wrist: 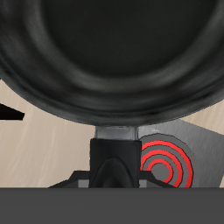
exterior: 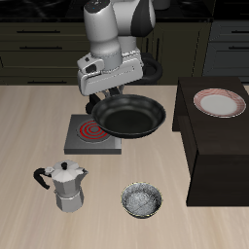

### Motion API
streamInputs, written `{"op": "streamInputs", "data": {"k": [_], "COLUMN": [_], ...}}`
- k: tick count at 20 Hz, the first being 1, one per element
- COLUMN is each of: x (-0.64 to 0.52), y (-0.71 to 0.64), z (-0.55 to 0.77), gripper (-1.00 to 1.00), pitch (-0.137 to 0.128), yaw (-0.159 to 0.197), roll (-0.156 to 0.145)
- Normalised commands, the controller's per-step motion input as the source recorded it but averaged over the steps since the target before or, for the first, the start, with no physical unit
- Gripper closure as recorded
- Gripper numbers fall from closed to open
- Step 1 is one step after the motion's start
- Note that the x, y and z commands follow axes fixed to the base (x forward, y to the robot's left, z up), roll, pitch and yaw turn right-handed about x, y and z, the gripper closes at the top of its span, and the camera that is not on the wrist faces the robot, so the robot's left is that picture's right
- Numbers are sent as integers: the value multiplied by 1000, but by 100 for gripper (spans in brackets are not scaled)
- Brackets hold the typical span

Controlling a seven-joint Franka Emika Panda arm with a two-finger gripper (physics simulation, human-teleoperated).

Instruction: Place the frypan on the top layer of the shelf

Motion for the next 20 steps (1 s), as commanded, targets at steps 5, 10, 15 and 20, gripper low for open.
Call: {"op": "streamInputs", "data": {"k": [5, 10, 15, 20], "x": [105, 70, 22, -21], "y": [88, 53, 119, 160], "z": [-138, -96, 41, 43], "gripper": [100, 100, 100, 100], "pitch": [11, 12, -7, -9], "yaw": [23, 22, 16, 32], "roll": [-3, 0, 9, 24]}}
